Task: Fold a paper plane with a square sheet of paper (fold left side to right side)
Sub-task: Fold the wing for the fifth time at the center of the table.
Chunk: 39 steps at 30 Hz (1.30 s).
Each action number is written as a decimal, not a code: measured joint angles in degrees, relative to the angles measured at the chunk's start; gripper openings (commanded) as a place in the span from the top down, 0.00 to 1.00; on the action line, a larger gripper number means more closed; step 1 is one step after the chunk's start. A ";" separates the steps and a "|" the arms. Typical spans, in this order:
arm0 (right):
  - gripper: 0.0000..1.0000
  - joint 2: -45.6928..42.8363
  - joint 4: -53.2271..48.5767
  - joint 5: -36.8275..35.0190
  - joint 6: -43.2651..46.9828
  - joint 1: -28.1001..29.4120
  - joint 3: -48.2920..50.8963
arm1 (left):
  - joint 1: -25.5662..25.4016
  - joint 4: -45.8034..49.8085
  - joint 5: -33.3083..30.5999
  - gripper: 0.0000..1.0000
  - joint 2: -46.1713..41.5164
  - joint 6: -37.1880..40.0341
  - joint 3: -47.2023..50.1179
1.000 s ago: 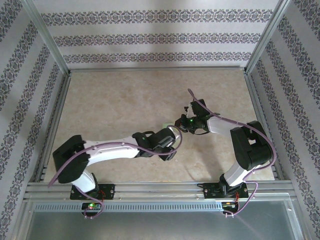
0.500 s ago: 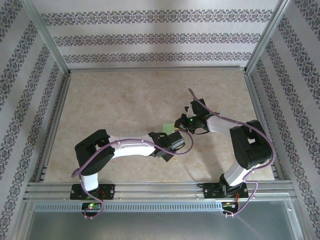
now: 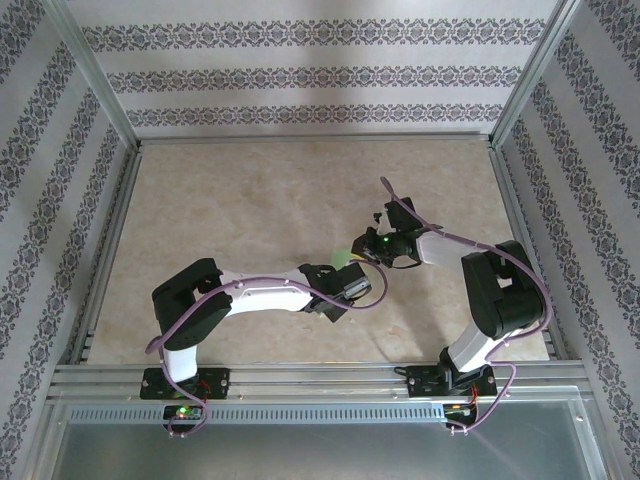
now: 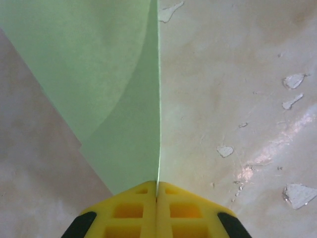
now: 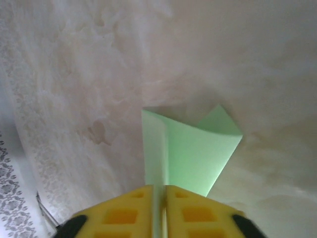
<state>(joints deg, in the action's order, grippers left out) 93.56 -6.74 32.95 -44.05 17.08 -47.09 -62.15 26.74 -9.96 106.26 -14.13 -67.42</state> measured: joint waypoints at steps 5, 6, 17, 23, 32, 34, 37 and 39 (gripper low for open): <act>0.65 -7.17 -4.83 -3.89 3.06 -5.66 1.95 | 0.66 -0.37 2.32 1.00 0.00 -0.02 0.28; 0.64 -9.14 -5.81 -4.76 3.76 -6.75 2.23 | 0.87 -0.63 3.06 1.00 0.00 -0.02 0.46; 0.62 -19.37 -11.76 -8.74 8.50 -13.62 5.75 | 4.15 -3.67 11.41 1.00 -0.02 -0.22 1.73; 0.59 -19.37 -11.34 -6.62 9.53 -13.60 7.65 | 7.43 -7.17 17.90 1.00 -1.75 -1.99 5.31; 0.50 -19.98 -5.60 -2.40 9.46 -10.45 12.02 | 14.58 -16.41 32.04 1.00 -3.26 -8.48 10.34; 0.50 -20.31 -3.48 -1.90 8.90 -9.01 13.05 | 15.76 -19.15 34.69 1.00 -3.43 -10.38 11.91; 0.50 -20.41 0.00 -1.60 7.54 -6.93 14.88 | 17.22 -22.53 37.99 1.00 -3.65 -12.96 13.97; 0.50 -20.37 1.90 -1.64 6.38 -5.16 15.76 | 18.23 -25.16 40.00 1.00 -3.78 -14.86 15.37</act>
<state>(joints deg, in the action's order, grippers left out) 73.19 -4.84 31.31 -37.67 11.92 -31.33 -43.92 1.58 30.04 102.48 -28.99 -52.05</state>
